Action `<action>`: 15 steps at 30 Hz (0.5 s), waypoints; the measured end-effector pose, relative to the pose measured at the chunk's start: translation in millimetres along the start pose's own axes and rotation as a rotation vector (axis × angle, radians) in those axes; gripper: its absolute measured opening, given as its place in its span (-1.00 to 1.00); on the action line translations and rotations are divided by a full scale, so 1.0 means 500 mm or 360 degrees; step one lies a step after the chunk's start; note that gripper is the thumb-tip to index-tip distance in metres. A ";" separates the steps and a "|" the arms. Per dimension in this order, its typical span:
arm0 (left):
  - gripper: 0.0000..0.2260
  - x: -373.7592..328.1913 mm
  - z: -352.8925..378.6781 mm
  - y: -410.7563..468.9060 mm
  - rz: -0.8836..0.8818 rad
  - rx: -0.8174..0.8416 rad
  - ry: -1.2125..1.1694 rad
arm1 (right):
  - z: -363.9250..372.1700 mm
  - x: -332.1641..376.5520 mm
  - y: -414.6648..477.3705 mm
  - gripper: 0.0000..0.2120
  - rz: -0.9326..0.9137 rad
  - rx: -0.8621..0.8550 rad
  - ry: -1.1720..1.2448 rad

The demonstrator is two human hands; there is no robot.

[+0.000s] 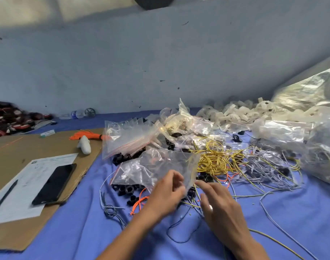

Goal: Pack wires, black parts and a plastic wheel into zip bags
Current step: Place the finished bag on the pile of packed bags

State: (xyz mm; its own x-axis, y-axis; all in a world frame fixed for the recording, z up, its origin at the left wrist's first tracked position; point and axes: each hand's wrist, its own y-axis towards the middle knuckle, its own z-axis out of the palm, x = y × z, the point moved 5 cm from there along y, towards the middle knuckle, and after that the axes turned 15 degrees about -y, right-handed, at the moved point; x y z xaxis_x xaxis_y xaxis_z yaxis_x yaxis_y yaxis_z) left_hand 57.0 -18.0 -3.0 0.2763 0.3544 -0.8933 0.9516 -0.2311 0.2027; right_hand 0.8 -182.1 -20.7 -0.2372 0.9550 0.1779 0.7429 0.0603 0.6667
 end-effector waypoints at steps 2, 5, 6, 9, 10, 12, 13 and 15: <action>-0.76 0.016 0.040 -0.016 -0.0065 -0.0101 -0.0176 | 0.005 0.011 0.000 -0.54 -0.0158 0.0087 -0.0028; -0.72 0.026 0.055 -0.028 -0.0091 -0.0298 -0.0226 | 0.007 0.017 0.000 -0.75 -0.0241 0.0173 -0.0146; -0.71 0.024 0.056 -0.030 -0.0063 -0.0336 -0.0188 | 0.008 0.017 0.002 -0.81 -0.0220 0.0178 -0.0164; -0.70 0.010 0.057 -0.039 0.0036 -0.0411 0.0054 | 0.011 0.017 0.002 -0.94 -0.0160 0.0214 -0.0186; -0.69 0.003 0.057 -0.042 0.0072 -0.0422 0.0112 | 0.012 0.017 0.001 -0.91 -0.0158 0.0241 -0.0188; -0.71 -0.011 0.060 -0.052 0.0155 -0.0407 0.0190 | 0.011 0.016 0.000 -0.84 -0.0143 0.0314 -0.0166; -0.73 -0.019 0.062 -0.058 0.0202 -0.0375 0.0230 | 0.009 0.016 0.000 -0.80 -0.0141 0.0343 -0.0150; -0.73 -0.040 0.066 -0.073 0.0309 -0.0318 0.0308 | 0.004 0.017 0.002 -0.74 -0.0143 0.0372 -0.0123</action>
State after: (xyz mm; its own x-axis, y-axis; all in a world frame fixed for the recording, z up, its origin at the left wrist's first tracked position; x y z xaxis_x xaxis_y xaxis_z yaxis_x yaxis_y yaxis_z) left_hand 12.2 -46.7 -5.7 0.4572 0.4907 -0.7417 0.8810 -0.1358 0.4532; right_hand 0.8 -173.2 -20.1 -0.2668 0.9616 0.0636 0.8478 0.2028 0.4901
